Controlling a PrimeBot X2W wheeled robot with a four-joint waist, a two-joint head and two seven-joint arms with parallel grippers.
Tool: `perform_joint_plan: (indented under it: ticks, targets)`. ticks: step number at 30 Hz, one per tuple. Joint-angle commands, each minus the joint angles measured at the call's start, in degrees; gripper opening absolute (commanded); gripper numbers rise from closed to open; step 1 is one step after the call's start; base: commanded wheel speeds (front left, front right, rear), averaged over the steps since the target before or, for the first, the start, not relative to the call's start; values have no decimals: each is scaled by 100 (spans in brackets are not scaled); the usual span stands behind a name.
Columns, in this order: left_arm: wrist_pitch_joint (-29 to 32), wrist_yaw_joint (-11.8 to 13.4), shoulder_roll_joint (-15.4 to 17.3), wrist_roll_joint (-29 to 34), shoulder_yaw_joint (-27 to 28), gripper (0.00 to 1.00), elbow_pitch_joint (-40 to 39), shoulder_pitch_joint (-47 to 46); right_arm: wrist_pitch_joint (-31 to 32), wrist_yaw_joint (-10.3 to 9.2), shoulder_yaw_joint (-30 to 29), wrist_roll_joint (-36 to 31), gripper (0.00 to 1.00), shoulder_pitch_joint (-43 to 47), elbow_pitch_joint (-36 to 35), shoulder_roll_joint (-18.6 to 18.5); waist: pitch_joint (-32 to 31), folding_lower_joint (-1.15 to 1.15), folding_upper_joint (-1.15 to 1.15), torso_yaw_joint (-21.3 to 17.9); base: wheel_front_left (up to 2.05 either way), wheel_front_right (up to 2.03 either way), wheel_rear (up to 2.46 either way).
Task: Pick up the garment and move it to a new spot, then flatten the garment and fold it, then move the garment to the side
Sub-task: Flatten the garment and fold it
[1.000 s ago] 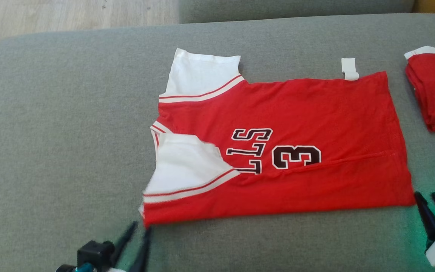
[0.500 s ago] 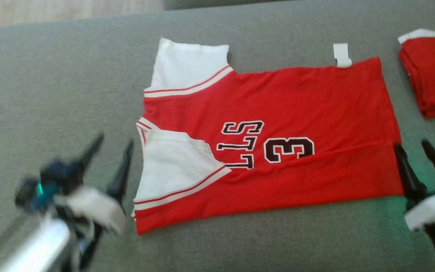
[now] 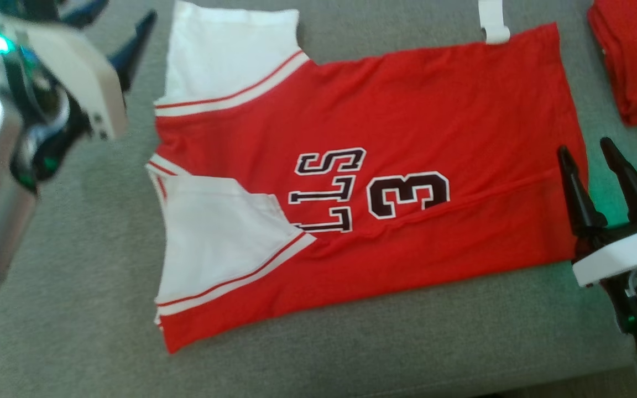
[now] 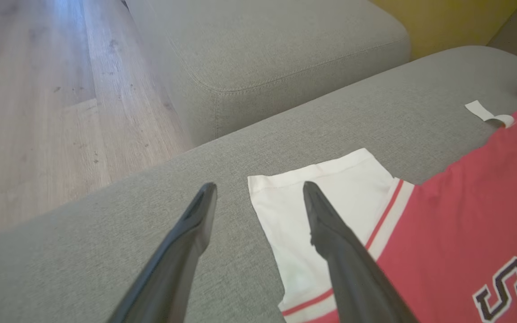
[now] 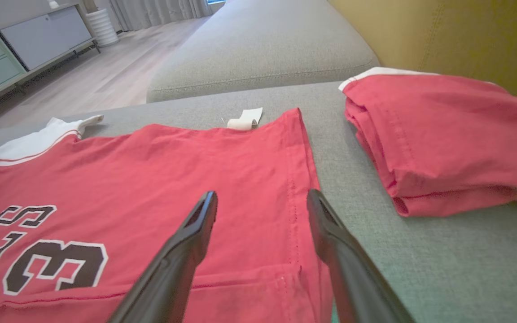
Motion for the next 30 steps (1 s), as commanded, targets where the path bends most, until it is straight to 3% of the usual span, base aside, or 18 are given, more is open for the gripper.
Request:
perform_joint_plan:
  ticks: [1,4,12,30]
  targets:
    - [146,-36,178,-69,246,100,-9,-336,-59,-5,96,-46,100,-39,-162,-138,206,-2,0,-161,0,0,0]
    - [683,-186,51,-246,179,100,530,-912,-100,-5,140,-29,100,-114,-155,-145,411,-2,0,-318,0,0,0]
    - [833,-330,46,-10,-74,100,1145,-1497,-211,-5,111,29,100,-137,-151,-67,773,-2,0,-580,0,0,0]
    - [1505,-297,279,-90,-206,100,1601,-1793,-392,-5,348,104,100,-361,73,38,947,-2,0,-908,0,0,0]
